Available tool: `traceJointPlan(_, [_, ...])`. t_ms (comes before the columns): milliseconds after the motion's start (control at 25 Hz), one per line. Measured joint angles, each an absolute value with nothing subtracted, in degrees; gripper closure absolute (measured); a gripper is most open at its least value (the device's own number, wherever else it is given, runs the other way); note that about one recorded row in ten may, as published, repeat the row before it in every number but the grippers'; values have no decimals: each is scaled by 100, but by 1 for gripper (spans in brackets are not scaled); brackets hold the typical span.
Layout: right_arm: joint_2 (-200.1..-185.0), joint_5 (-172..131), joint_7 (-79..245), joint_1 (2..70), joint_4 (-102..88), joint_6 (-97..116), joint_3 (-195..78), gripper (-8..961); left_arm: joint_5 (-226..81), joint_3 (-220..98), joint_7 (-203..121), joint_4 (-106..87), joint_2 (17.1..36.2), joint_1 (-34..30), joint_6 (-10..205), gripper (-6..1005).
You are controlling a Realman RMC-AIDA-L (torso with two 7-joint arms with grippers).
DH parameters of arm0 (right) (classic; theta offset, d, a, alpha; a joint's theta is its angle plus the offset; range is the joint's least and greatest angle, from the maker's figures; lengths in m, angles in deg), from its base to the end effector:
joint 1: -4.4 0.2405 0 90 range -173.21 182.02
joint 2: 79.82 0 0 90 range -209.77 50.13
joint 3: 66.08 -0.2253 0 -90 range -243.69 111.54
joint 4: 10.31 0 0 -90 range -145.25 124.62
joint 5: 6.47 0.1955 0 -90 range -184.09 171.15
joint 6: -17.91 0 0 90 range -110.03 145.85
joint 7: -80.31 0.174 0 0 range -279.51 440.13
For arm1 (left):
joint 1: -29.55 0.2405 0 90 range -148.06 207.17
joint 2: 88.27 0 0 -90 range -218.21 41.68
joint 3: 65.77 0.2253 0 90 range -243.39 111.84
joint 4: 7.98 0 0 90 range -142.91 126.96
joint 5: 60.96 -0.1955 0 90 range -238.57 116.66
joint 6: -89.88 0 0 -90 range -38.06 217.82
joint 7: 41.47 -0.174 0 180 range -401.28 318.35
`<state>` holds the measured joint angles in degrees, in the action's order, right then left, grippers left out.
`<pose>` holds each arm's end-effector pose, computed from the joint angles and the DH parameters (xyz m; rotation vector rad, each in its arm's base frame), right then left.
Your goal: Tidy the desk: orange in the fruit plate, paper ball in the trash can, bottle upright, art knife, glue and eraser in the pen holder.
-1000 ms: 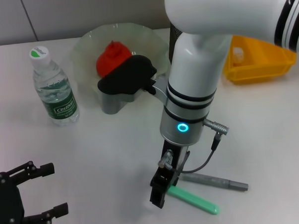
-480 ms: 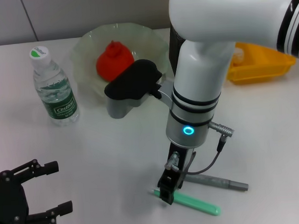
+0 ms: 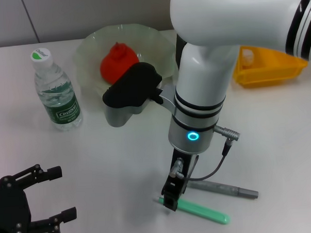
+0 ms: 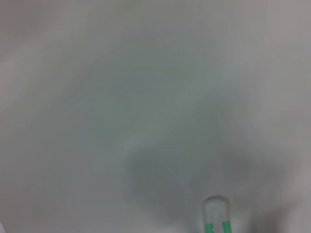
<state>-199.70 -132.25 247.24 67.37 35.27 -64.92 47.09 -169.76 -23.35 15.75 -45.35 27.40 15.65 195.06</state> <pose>0.1203 0.2855 -0.1239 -2.7565 0.9680 -1.0152 -0.2639 0.2196 0.0123 -2.7662 -0.3268 -0.8106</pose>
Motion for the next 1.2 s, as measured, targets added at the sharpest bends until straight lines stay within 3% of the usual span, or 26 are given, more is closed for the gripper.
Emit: traceJointPlan(1200, [-19970, -12873, 24264, 6659, 3486, -6178, 4782, 543, -16976, -2324, 1575, -4524, 2763, 1504, 19356, 138])
